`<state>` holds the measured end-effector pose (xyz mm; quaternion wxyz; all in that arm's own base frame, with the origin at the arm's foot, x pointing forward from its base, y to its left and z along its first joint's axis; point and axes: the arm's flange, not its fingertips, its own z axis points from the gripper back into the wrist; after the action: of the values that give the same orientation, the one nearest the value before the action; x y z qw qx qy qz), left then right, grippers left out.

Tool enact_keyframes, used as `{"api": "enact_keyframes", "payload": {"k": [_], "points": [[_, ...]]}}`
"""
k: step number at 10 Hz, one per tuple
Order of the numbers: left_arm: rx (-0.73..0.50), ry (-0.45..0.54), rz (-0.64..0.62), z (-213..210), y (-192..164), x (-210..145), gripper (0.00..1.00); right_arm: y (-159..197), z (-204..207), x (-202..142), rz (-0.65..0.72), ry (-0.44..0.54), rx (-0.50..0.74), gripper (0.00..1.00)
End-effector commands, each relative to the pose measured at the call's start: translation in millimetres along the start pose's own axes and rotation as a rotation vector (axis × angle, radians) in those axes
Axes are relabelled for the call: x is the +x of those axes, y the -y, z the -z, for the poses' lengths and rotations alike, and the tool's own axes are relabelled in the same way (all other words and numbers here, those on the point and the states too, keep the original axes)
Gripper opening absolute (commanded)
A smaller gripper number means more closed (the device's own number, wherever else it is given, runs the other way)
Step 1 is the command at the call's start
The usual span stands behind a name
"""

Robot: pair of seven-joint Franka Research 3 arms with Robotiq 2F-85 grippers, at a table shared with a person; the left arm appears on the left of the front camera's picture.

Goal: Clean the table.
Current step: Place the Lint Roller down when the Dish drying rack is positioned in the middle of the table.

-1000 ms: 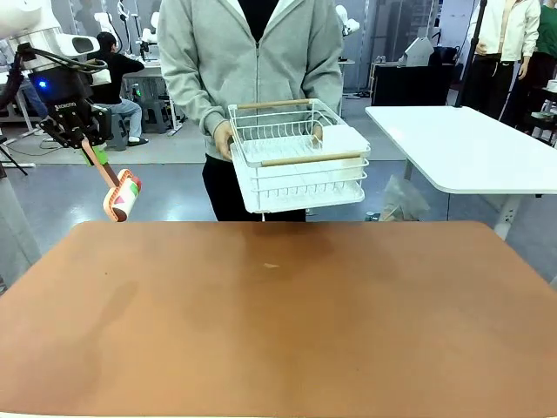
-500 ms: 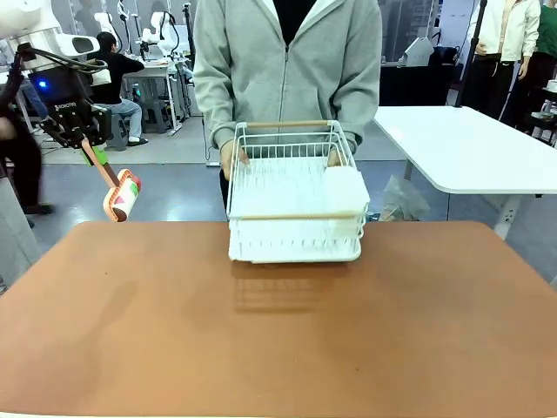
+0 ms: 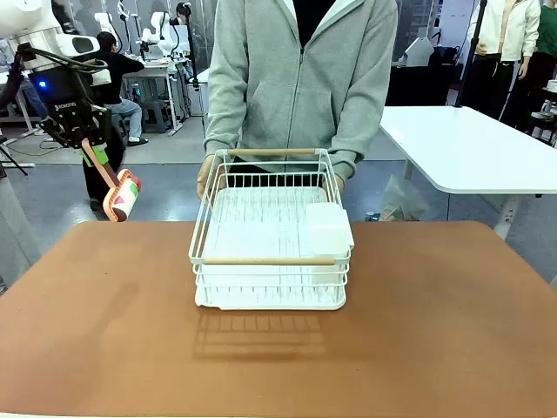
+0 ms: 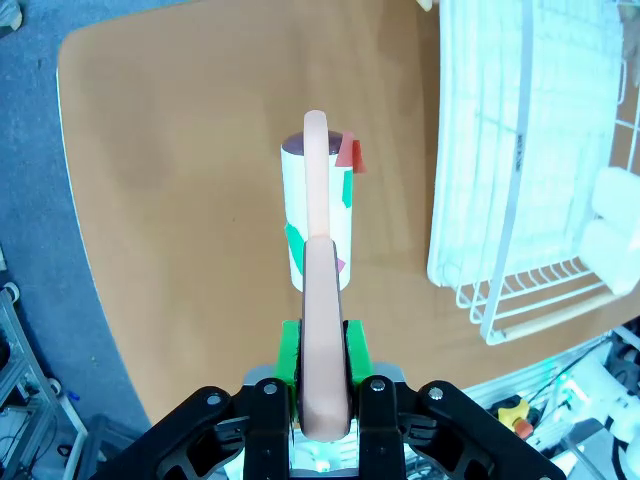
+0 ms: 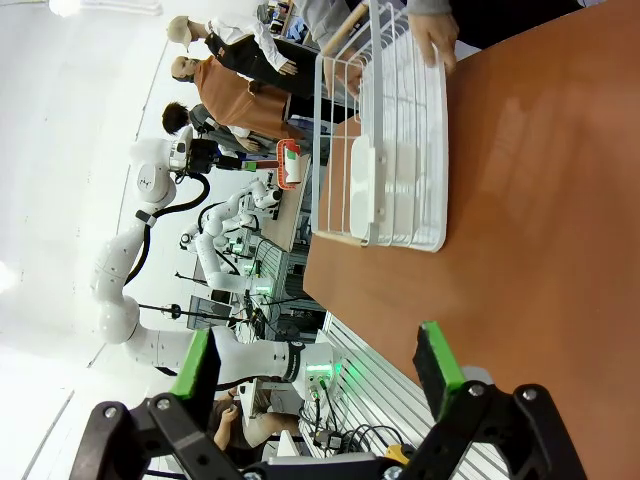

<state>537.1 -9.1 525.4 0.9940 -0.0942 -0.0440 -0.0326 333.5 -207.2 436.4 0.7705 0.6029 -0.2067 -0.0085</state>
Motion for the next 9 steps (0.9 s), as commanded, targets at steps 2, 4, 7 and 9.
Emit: {"api": "enact_keyframes", "payload": {"k": [2, 4, 7, 9], "points": [[0.001, 0.005, 0.008, -2.3, -1.4, -0.5, 0.22, -1.9, 0.3, -0.8, -0.022, 0.013, 0.016, 1.00], [0.001, 0.005, 0.008, -2.3, -1.4, -0.5, 0.22, -1.9, 0.3, -0.8, -0.022, 0.013, 0.016, 1.00], [0.001, 0.005, 0.008, -2.3, -1.4, -0.5, 0.22, -1.9, 0.3, -0.8, -0.022, 0.013, 0.016, 1.00], [0.001, 0.005, 0.008, -2.3, -1.4, -0.5, 0.22, -1.9, 0.3, -0.8, -0.022, 0.013, 0.016, 1.00]]}}
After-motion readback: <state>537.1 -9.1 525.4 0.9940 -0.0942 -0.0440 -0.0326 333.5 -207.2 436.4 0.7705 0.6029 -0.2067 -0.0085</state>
